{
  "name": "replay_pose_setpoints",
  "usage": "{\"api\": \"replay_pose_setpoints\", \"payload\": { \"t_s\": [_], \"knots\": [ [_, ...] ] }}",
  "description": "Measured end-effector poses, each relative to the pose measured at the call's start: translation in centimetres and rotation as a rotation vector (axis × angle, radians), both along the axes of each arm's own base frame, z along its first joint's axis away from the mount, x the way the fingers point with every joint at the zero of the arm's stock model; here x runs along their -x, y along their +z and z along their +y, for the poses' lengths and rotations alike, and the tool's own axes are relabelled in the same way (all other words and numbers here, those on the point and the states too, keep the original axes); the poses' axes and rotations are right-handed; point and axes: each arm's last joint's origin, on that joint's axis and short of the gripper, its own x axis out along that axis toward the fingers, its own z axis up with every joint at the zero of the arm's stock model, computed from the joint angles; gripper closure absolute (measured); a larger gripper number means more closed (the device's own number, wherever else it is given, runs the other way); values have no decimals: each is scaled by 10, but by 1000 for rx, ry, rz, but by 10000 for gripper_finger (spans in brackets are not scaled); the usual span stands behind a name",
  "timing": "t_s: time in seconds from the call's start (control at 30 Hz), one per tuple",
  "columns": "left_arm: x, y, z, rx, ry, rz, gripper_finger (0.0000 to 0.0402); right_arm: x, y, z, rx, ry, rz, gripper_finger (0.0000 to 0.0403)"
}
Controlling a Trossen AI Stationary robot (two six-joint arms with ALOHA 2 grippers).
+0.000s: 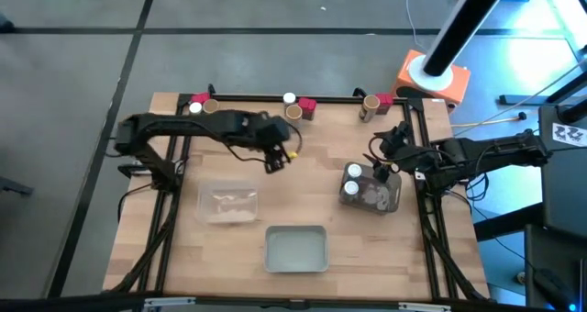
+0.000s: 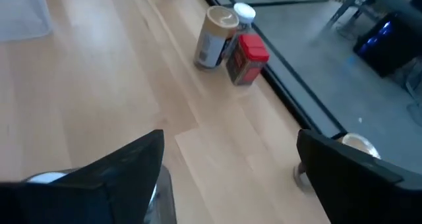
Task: Sort spices by type
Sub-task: Put the gold seasoning bottle into the transparent bin
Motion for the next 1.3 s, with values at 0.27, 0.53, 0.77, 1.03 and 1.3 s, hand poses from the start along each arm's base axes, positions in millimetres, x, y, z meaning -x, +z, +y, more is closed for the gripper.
{"api": "replay_pose_setpoints", "payload": {
  "t_s": [0.27, 0.53, 0.77, 1.03, 1.3],
  "knots": [
    [58, 0, 27, -147, 201, 1, 183, -18, 0, 3, 131, 92, 41, 56],
    [83, -6, 45, -189, 236, 53, 183, -40, -8, 0, 171, 98, 63, 56],
    [89, -7, 58, -211, 235, 93, 174, -58, -23, -14, 156, 31, 132, 56],
    [110, -8, 93, -184, 426, 114, 100, -68, -37, -36, 69, 30, 198, 56],
    [149, -20, 149, -142, 694, 187, 80, -69, -38, -60, 44, 13, 203, 56]
  ]
}}
